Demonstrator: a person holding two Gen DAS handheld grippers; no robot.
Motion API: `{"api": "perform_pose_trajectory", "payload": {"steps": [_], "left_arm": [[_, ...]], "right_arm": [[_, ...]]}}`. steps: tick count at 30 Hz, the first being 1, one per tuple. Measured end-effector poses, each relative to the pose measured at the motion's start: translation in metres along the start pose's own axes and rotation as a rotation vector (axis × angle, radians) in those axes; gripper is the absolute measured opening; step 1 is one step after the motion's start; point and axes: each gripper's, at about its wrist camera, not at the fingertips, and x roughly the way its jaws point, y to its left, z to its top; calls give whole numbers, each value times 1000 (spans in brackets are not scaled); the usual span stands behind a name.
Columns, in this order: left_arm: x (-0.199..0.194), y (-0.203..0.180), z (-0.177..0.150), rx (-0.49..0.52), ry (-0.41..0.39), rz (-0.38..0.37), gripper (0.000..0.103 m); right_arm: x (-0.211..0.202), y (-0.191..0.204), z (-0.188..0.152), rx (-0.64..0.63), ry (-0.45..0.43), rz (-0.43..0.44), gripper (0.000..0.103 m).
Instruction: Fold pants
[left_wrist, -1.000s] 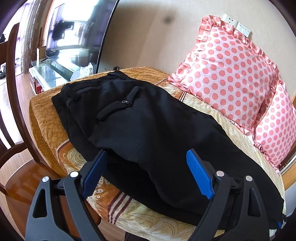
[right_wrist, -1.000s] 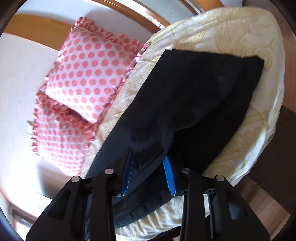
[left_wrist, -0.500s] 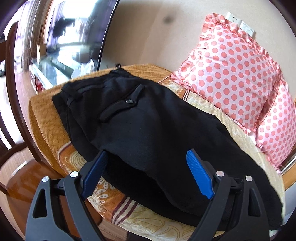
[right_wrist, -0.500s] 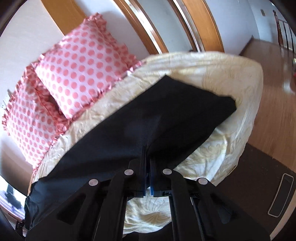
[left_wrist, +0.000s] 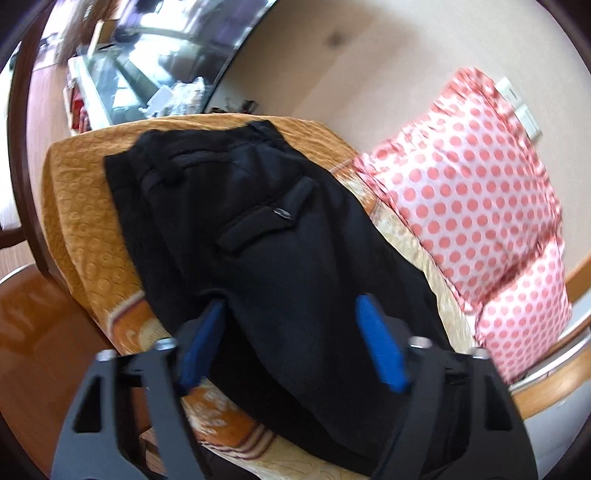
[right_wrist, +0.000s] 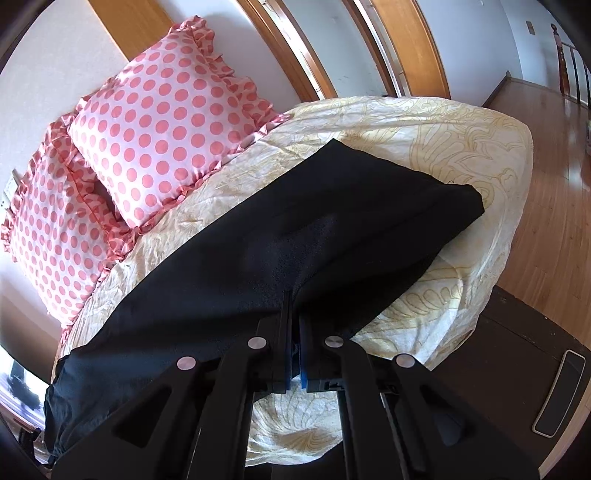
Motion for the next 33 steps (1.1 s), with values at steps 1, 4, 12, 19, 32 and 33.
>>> {"api": "perform_pose_trajectory", "payload": {"steps": [1, 4, 12, 19, 32, 33], "left_arm": [[1, 3, 3, 3, -4, 19, 35], [-2, 5, 6, 39, -10, 24, 15], [-14, 3, -15, 194, -71, 154, 11], [-31, 13, -10, 150, -210, 234, 66], [-27, 44, 13, 82, -229, 308, 1], [-30, 45, 12, 86, -237, 315, 1]], "right_arm": [[1, 0, 0, -2, 0, 1, 3], [1, 1, 1, -11, 2, 1, 3], [0, 3, 0, -37, 5, -3, 3], [2, 2, 0, -34, 3, -6, 3], [2, 2, 0, -41, -4, -11, 3], [2, 2, 0, -41, -4, -10, 3]]}}
